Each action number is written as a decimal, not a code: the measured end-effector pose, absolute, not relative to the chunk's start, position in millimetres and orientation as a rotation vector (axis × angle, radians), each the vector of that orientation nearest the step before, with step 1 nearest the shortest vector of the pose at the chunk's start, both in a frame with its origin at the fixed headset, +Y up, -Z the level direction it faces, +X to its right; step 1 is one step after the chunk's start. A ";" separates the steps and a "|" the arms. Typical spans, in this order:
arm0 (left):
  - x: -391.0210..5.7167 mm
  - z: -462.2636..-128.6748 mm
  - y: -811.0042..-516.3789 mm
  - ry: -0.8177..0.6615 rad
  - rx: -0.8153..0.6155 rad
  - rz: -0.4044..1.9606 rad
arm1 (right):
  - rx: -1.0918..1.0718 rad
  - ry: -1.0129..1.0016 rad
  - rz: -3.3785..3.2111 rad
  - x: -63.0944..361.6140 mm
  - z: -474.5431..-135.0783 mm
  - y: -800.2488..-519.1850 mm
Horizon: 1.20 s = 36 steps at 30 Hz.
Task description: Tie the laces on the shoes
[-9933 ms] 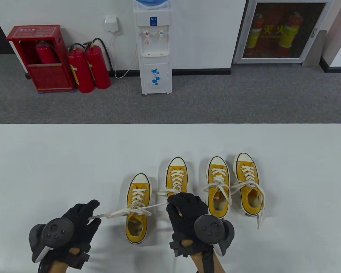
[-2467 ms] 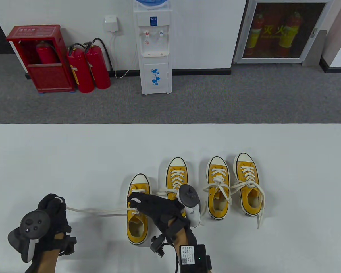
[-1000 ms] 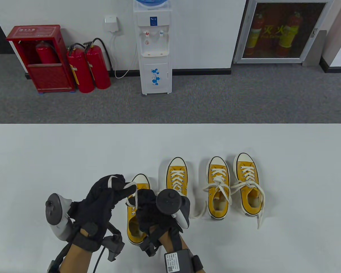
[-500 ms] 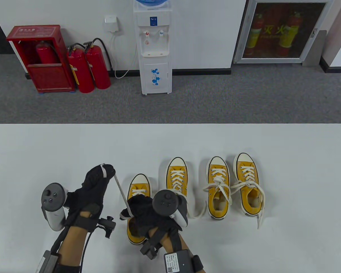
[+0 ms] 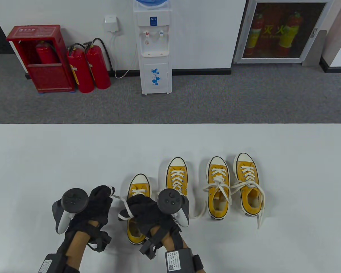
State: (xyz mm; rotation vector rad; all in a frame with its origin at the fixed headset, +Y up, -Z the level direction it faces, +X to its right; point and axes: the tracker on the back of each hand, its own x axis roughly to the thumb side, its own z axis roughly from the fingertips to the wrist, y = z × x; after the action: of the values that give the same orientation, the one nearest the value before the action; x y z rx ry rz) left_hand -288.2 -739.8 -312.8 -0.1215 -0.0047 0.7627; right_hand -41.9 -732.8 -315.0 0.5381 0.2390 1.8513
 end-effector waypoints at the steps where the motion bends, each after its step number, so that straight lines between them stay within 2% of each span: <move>1: -286.9 -311.9 -742.8 -0.008 -0.133 0.753 | 0.527 0.244 1.830 -41.4 -315.3 -733.0; 7: -275.5 -305.1 -755.8 -0.051 -0.190 0.612 | 0.477 0.255 1.735 -36.6 -317.4 -738.3; 17: -269.1 -293.0 -759.9 -0.111 -0.176 0.460 | 0.430 0.218 1.686 -31.7 -318.7 -742.6; 25: -271.4 -292.2 -762.7 -0.096 -0.142 0.505 | 0.404 0.173 1.682 -27.5 -319.5 -742.5; 36: -273.5 -292.2 -764.8 -0.095 -0.135 0.572 | 0.342 -0.030 1.888 -22.1 -314.1 -736.5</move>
State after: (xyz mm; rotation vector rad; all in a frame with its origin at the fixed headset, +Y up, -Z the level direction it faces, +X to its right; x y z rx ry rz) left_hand -273.5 -764.8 -292.2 -0.1355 -0.0946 0.5724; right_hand -22.1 -736.5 -314.1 0.3415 -0.0303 1.8875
